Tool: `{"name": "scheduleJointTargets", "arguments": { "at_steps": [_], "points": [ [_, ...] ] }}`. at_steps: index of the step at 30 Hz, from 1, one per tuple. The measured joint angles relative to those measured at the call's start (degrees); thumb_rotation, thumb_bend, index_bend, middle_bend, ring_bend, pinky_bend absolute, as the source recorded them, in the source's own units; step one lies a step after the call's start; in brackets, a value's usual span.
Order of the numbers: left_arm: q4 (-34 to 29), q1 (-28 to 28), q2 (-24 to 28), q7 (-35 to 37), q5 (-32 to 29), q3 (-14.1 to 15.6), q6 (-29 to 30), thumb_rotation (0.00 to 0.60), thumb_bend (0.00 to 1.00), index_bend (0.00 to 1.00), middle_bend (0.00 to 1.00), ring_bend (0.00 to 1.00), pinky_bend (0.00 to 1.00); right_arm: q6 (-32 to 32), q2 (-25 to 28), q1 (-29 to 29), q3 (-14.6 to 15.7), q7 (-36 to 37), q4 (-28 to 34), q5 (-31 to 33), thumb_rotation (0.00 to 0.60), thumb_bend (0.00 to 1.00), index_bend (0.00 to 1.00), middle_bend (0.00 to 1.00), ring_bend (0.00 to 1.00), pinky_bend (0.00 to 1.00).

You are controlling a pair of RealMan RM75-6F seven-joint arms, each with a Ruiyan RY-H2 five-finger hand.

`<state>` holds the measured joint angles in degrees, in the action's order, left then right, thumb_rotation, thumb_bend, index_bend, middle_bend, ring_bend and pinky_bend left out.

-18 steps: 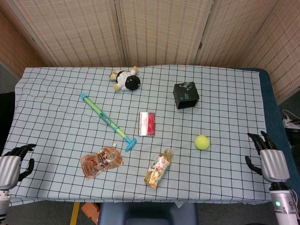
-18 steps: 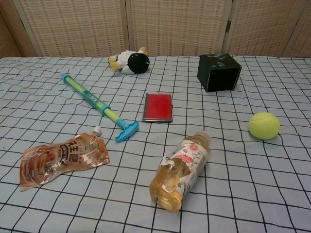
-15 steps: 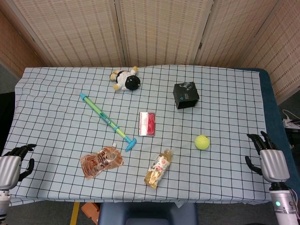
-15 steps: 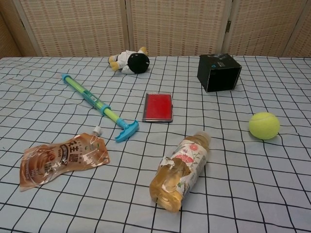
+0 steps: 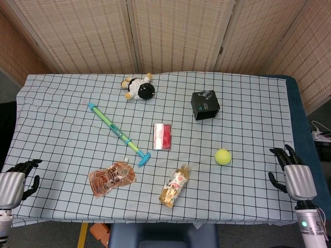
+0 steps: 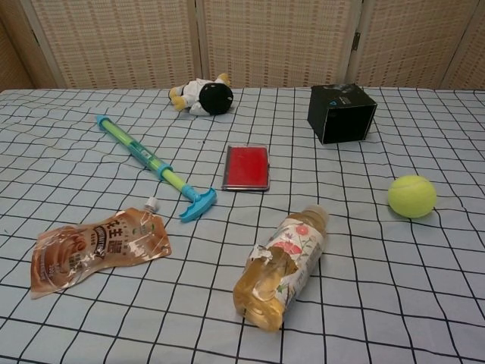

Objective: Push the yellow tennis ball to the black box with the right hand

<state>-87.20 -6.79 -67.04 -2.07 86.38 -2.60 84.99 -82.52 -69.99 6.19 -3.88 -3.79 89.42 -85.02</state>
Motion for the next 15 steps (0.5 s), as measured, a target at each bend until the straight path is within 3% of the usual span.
{"name": "scheduleJointTargets", "arguments": {
  "at_steps": [2,3,5,7,9,12,15],
  "points": [
    [-0.19,0.01,0.12,0.00,-0.07,-0.01,0.01,0.600,0.51,0.28,0.35,0.35,0.53,-0.17,-0.37,0.14,0.03,-0.96,-0.57,-0.43,0.600,0.70,0.29,0.21,0.08,0.33],
    [-0.29,0.06,0.17,-0.02,0.00,-0.01,0.19,0.600,0.51,0.28,0.35,0.35,0.53,-0.47,-0.71,0.19,-0.02,-1.58,-0.97,-0.73,0.600,0.81,0.39,0.30,0.15,0.44],
    [-0.49,0.19,0.24,-0.04,0.16,0.01,0.55,0.600,0.51,0.28,0.35,0.35,0.53,-1.70,-2.10,0.31,-0.20,-3.38,-2.23,-1.62,0.600,0.90,0.58,0.45,0.32,0.63],
    [-0.66,0.30,0.29,-0.12,0.47,0.03,0.97,0.600,0.51,0.28,0.35,0.35,0.53,-2.57,-3.64,0.49,-0.32,-5.44,-3.12,-2.37,0.600,0.95,0.78,0.63,0.53,0.80],
    [-0.75,0.37,0.32,-0.22,0.83,0.13,1.18,0.600,0.52,0.28,0.35,0.35,0.53,-2.68,-4.47,0.70,-0.29,-7.32,-3.25,-2.76,0.600,0.98,0.89,0.74,0.64,0.89],
    [-0.83,0.30,0.36,-0.18,0.97,0.24,0.96,0.600,0.51,0.28,0.35,0.35,0.53,-2.41,-6.09,1.09,-0.33,-10.41,-2.81,-2.81,0.600,1.00,0.97,0.84,0.71,0.99],
    [-0.85,0.14,0.39,-0.11,0.87,0.31,0.40,0.600,0.52,0.28,0.35,0.35,0.53,-1.03,-7.91,1.59,-0.56,-12.64,-2.21,-1.38,0.600,1.00,0.99,0.88,0.74,1.00]
  ]
}}
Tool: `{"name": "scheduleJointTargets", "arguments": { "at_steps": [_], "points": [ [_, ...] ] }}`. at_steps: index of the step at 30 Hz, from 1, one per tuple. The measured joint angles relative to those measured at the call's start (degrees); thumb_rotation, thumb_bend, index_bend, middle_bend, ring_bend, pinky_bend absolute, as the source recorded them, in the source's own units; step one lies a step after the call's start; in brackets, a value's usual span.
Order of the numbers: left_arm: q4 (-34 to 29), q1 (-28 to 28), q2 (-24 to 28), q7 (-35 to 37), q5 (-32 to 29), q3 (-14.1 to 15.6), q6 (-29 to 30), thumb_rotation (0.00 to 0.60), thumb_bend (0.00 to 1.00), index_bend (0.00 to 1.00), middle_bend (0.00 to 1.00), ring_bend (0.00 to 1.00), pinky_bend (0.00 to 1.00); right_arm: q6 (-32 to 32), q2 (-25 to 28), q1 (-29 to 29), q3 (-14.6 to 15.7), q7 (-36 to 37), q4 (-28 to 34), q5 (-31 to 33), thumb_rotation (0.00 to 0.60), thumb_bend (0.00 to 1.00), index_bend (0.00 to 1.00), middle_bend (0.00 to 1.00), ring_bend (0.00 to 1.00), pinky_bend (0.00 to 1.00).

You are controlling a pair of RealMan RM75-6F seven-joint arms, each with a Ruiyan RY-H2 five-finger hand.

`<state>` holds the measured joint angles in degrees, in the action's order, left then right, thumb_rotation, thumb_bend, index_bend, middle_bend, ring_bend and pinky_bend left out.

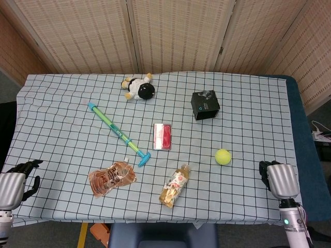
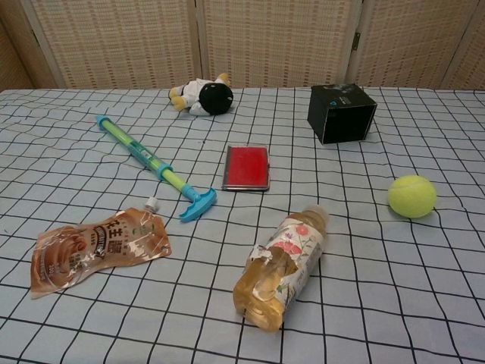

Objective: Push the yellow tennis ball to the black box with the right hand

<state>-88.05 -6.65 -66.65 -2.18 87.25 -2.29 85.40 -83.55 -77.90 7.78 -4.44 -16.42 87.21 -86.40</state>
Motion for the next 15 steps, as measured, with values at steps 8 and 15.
{"name": "scheduleJointTargets", "arguments": {
  "at_steps": [8,15],
  "points": [
    [-0.55,-0.33,0.29,-0.27,-0.07,0.36,-1.10,0.600,0.52,0.28,0.35,0.35,0.54,6.82,-4.78,2.35,-0.76,-2.81,-0.84,6.00,0.600,1.00,1.00,0.92,0.77,1.00],
    [-1.10,-0.62,0.51,-1.10,-0.45,0.58,-2.13,0.600,0.52,0.28,0.35,0.35,0.54,9.66,-7.58,3.92,0.25,-3.14,-2.22,6.60,0.600,1.00,1.00,0.92,0.77,1.00]
  ]
}}
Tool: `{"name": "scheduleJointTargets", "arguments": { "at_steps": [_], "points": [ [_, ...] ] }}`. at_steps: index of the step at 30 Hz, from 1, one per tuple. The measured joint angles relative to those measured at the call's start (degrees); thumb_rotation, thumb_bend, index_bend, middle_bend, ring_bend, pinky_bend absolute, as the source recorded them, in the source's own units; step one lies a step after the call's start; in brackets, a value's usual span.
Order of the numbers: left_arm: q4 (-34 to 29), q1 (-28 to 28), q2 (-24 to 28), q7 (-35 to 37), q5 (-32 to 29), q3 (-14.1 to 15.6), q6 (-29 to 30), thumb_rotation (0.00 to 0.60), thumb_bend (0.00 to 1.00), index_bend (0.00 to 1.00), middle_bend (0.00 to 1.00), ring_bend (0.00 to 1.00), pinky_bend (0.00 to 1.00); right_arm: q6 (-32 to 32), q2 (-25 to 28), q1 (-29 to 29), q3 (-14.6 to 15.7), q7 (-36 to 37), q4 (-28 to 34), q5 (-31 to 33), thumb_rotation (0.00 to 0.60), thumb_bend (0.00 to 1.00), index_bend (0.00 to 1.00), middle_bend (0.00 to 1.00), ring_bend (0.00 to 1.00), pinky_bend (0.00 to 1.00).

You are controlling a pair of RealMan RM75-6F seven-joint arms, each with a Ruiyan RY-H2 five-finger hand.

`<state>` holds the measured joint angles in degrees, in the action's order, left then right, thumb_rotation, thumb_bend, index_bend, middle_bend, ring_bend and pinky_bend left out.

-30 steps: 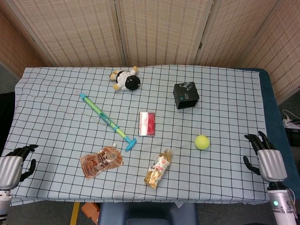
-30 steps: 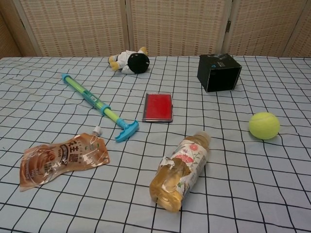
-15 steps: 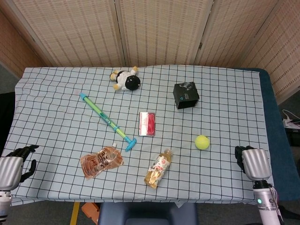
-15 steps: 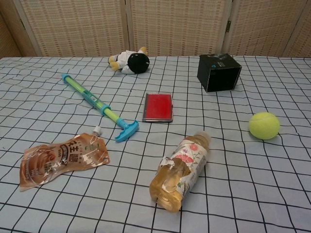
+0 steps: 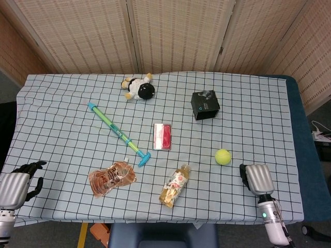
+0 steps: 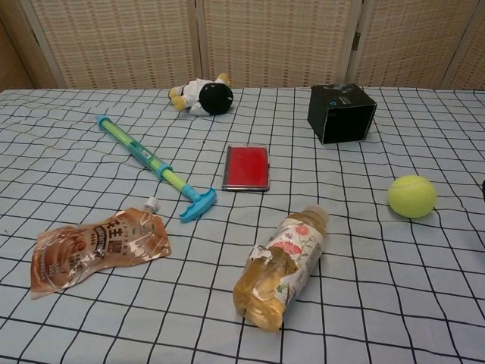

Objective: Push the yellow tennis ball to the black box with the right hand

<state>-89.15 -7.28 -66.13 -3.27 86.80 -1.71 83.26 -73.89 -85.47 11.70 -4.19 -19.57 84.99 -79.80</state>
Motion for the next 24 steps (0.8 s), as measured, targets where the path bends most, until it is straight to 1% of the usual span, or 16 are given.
{"name": "scheduleJointTargets", "arguments": {
  "at_steps": [6,19,24],
  "points": [
    [-0.41,-0.08,0.17,-0.32,-0.29,0.04,-0.37,0.600,0.52,0.28,0.35,0.35,0.54,0.59,-0.95,0.69,0.51,0.18,-0.87,-0.61,0.600,1.00,1.00,0.92,0.77,1.00],
    [-0.45,0.07,0.15,-0.82,-0.76,-0.23,-0.01,0.600,0.52,0.28,0.35,0.35,0.54,4.62,-6.39,4.11,-0.23,5.78,-10.31,-0.65,0.600,1.00,1.00,0.92,0.77,1.00],
    [-0.45,0.08,0.25,-0.52,-0.68,-0.19,0.00,0.600,0.52,0.29,0.35,0.35,0.54,5.88,-8.15,5.17,-0.02,7.21,-12.86,-0.88,0.600,1.00,1.00,0.92,0.77,1.00]
  ]
}}
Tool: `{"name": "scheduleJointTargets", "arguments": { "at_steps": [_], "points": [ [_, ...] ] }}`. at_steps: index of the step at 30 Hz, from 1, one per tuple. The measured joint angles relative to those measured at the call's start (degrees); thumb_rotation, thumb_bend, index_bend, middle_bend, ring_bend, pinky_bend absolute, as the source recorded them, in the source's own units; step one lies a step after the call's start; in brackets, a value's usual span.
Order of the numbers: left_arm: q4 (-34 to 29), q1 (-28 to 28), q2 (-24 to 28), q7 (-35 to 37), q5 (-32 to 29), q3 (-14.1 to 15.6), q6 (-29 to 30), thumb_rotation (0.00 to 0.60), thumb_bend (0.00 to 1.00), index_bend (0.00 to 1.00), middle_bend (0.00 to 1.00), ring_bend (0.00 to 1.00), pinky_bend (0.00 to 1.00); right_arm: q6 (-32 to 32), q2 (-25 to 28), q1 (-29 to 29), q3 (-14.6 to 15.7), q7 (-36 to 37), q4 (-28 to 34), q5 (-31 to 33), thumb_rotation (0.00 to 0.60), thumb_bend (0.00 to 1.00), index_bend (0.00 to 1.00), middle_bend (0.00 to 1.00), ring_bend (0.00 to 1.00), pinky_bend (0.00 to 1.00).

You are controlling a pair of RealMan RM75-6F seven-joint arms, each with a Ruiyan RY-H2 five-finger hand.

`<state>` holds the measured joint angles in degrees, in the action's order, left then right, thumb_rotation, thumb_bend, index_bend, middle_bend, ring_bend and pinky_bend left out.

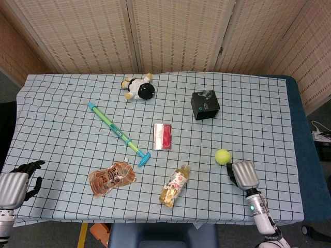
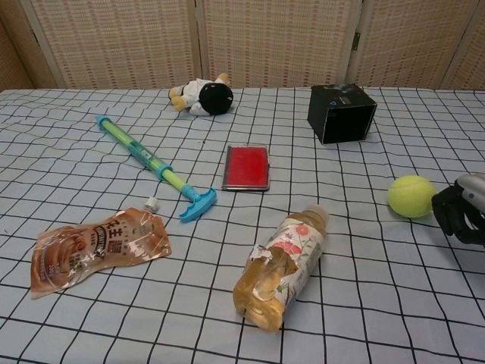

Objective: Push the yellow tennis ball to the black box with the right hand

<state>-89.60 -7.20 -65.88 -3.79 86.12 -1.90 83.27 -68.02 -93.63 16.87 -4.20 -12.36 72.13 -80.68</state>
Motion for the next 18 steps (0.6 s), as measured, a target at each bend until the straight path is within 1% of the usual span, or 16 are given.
{"name": "scheduleJointTargets", "arguments": {
  "at_steps": [11,18],
  "points": [
    [-0.02,0.16,0.23,0.74,-0.26,-0.07,0.11,0.600,0.52,0.29,0.35,0.35,0.54,0.22,-2.93,1.57,-0.43,2.60,-4.47,-0.77,0.600,1.00,1.00,0.92,0.77,1.00],
    [-0.34,0.09,0.36,0.68,0.33,0.21,0.04,0.600,0.52,0.29,0.35,0.35,0.54,0.42,-6.10,2.99,-1.19,6.17,-11.77,-1.13,0.600,1.00,1.00,0.92,0.77,1.00]
  ]
}}
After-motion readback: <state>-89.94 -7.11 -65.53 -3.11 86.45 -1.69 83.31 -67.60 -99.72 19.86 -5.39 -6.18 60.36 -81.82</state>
